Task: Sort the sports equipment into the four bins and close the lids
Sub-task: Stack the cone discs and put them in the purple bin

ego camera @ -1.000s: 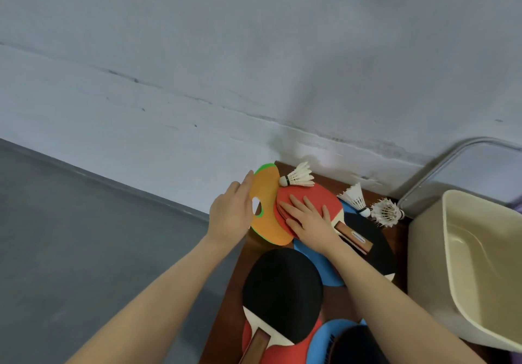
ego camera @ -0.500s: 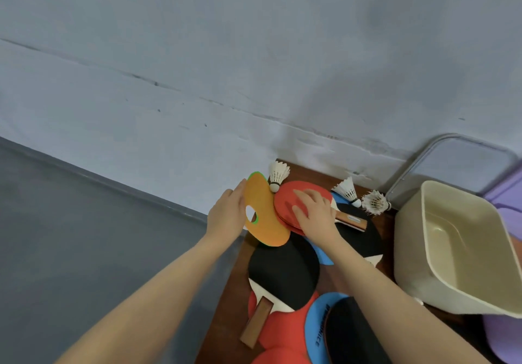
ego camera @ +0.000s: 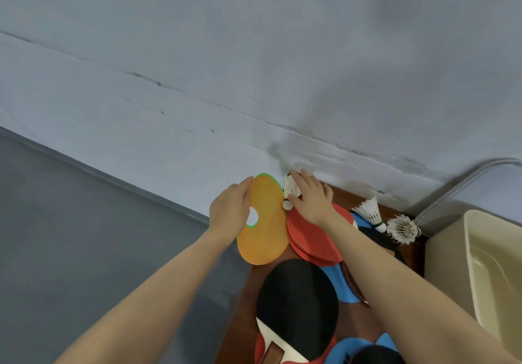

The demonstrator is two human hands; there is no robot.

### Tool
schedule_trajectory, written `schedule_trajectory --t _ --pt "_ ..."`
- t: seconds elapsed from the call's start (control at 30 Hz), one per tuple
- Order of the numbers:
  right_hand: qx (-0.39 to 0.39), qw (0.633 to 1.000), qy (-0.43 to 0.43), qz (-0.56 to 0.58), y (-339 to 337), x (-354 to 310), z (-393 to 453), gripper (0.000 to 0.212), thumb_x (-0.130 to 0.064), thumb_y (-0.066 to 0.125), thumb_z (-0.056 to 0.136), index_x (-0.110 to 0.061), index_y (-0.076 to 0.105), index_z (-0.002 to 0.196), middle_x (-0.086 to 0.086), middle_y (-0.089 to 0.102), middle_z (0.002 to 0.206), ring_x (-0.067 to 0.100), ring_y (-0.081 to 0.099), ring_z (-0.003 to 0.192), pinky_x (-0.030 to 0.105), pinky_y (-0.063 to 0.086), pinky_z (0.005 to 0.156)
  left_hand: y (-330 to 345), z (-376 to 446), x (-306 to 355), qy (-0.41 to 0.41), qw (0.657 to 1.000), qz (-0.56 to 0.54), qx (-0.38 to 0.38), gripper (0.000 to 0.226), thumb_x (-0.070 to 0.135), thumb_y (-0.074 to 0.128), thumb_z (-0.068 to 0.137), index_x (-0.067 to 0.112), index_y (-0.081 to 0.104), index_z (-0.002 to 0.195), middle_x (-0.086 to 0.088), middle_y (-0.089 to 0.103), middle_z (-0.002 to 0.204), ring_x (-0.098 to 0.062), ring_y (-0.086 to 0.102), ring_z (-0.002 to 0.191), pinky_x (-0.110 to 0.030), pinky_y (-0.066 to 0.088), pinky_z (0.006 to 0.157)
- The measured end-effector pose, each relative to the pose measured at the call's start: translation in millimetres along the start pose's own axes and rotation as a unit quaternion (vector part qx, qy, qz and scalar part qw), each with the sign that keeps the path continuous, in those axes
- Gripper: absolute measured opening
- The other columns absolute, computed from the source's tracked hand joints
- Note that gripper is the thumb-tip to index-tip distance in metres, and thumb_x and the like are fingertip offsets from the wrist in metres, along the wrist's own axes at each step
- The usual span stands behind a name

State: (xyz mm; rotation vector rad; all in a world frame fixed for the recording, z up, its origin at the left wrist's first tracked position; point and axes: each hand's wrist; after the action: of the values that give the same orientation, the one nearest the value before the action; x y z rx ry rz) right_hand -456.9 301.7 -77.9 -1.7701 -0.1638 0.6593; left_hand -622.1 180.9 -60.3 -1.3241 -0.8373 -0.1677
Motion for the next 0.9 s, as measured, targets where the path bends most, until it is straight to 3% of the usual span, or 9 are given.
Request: schedule_trajectory --t 0.07,0.13,0.2,0.3,0.43,0.57,0.7,0.9 --pt "0.033 0.999 -0.006 -0.011 3 3 4 0.055 -0.025 0.049 0.09 -0.03 0.033 0.143 0.0 0.037 0.145 0.02 0.032 0.133 0.041 0.01 0.107 1 5 -2 -0.003 1.0 0.003 -0.002 0.04 0.027 0.03 0.102 0.028 0.039 0.14 -0.002 0.057 0.124 -0.021 0.053 0.111 -0.031 0.04 0.083" --pt "0.114 0.993 -0.001 0.024 2 3 1 0.045 -0.012 0.049 0.088 -0.026 0.049 0.13 -0.001 0.053 0.125 0.018 0.048 0.115 0.029 0.013 0.092 1 7 -3 -0.006 1.0 0.009 -0.004 0.04 0.027 0.029 0.102 0.028 0.04 0.14 -0.001 0.058 0.125 -0.021 0.053 0.111 -0.032 0.041 0.085" --pt "0.146 0.986 0.006 0.085 -1 3 -8 0.036 -0.004 0.049 0.088 -0.023 0.059 0.117 -0.003 0.06 0.109 0.015 0.054 0.1 0.023 0.013 0.079 -1 6 -2 -0.008 1.0 0.008 -0.001 0.04 0.026 0.029 0.101 0.028 0.041 0.139 -0.001 0.057 0.126 -0.021 0.053 0.113 -0.033 0.042 0.086" --pt "0.153 0.98 -0.002 0.127 -1 5 -26 0.03 -0.004 0.052 0.089 -0.021 0.064 0.11 -0.005 0.06 0.101 0.016 0.056 0.092 0.021 0.014 0.075 -9 -1 4 -0.002 1.0 -0.01 0.016 0.039 0.027 0.03 0.101 0.029 0.043 0.138 0.001 0.058 0.126 -0.02 0.052 0.114 -0.033 0.042 0.088" --pt "0.216 0.961 -0.011 0.173 -13 -2 -58 0.025 -0.005 0.057 0.088 -0.017 0.067 0.107 -0.003 0.064 0.1 0.015 0.059 0.086 0.032 0.029 0.09 -22 -17 18 0.019 1.0 0.001 0.025 0.039 0.03 0.03 0.101 0.03 0.043 0.138 0.002 0.06 0.12 -0.019 0.054 0.109 -0.028 0.04 0.082" --pt "0.217 0.954 -0.026 0.204 -23 -7 -88 0.025 -0.005 0.058 0.087 -0.019 0.066 0.106 -0.009 0.058 0.095 0.015 0.059 0.088 0.042 0.036 0.096 -43 -36 28 0.035 0.997 0.011 0.064 0.038 0.026 0.032 0.101 0.03 0.044 0.137 -0.001 0.062 0.102 -0.02 0.056 0.095 -0.033 0.045 0.076" --pt "0.252 0.935 -0.039 0.245 -34 -16 -113 0.026 -0.005 0.059 0.085 -0.021 0.066 0.105 -0.009 0.06 0.092 0.013 0.059 0.084 0.051 0.045 0.089 -65 -57 41 0.055 0.993 -0.024 0.098 0.038 0.027 0.032 0.101 0.027 0.044 0.137 0.0 0.062 0.114 -0.018 0.056 0.103 -0.028 0.041 0.078" --pt "0.295 0.918 -0.04 0.262 -54 -6 -162 0.028 -0.002 0.06 0.085 -0.019 0.066 0.106 -0.009 0.061 0.094 0.006 0.057 0.084 0.048 0.047 0.086 -62 -88 74 0.102 0.986 -0.095 0.088 0.037 0.027 0.036 0.101 0.027 0.047 0.136 0.005 0.059 0.124 -0.011 0.053 0.111 -0.019 0.036 0.083"
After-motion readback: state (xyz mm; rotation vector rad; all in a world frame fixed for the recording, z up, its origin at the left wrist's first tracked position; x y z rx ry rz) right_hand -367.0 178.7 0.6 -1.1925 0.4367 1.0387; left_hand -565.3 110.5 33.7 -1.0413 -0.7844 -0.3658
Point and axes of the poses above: each hand's wrist, its own z-axis towards the middle knuckle, its own y-axis out of the palm, x = y × z
